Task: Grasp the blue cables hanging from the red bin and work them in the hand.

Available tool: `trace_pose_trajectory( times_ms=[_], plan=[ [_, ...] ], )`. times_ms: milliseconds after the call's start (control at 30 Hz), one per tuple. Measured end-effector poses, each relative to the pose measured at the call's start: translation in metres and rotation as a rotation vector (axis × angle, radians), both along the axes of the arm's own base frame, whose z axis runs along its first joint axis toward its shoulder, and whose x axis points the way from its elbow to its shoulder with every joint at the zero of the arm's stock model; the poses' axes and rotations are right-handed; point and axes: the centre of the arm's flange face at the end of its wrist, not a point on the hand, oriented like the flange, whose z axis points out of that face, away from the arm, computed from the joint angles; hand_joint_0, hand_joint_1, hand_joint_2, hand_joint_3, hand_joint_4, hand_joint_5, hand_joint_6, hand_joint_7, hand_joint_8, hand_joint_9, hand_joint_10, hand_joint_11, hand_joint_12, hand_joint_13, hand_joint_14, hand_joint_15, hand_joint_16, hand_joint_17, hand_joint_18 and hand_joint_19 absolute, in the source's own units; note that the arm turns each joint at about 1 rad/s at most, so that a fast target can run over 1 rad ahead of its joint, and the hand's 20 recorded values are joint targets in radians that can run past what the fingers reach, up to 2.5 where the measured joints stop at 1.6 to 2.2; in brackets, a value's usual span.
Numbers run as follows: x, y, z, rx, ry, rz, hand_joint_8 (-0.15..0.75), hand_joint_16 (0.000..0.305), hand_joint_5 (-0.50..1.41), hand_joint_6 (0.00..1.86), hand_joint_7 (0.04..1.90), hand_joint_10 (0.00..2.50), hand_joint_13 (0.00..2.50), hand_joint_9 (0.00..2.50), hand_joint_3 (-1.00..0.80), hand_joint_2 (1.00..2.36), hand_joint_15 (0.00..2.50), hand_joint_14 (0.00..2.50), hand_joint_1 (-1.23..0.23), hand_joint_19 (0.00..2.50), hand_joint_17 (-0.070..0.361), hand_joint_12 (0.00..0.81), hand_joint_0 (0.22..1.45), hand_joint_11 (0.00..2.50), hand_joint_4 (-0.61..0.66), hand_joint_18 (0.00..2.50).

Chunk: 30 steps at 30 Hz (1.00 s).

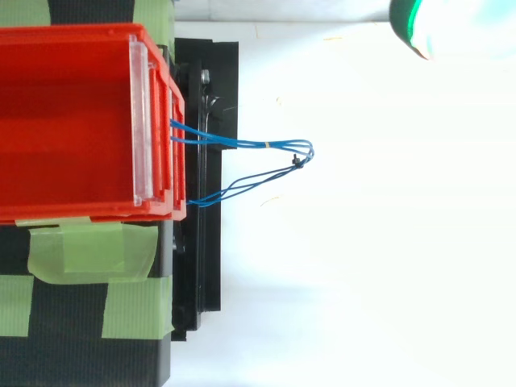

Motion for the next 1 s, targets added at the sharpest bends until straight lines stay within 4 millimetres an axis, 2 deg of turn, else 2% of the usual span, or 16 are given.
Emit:
trace_pose_trajectory(
  times_ms=[500, 600, 733, 1000],
  plan=[
    [-0.003, 0.001, -0.006, -0.074, 0.031, 0.005, 0.27, 0.051, -0.16, 0.01, 0.7, 0.01, 0.29, 0.37, -0.88, 1.0, 0.34, 0.01, -0.56, 0.43, 0.114, 0.354, 0.73, 0.23, 0.16, 0.17],
    [-0.009, 0.002, -0.025, -0.078, 0.077, 0.012, 0.27, 0.051, -0.16, 0.01, 0.7, 0.01, 0.3, 0.37, -0.88, 1.0, 0.35, 0.01, -0.56, 0.44, 0.115, 0.356, 0.73, 0.24, 0.16, 0.18],
    [-0.018, 0.003, -0.061, -0.065, 0.128, 0.02, 0.274, 0.051, -0.15, 0.01, 0.71, 0.01, 0.3, 0.38, -0.88, 1.0, 0.35, 0.01, -0.56, 0.43, 0.115, 0.357, 0.73, 0.26, 0.17, 0.18],
    [-0.027, 0.004, -0.105, -0.037, 0.13, 0.026, 0.277, 0.051, -0.14, 0.01, 0.72, 0.01, 0.3, 0.39, -0.88, 1.0, 0.35, 0.01, -0.56, 0.43, 0.114, 0.358, 0.73, 0.28, 0.17, 0.18]
  ],
)
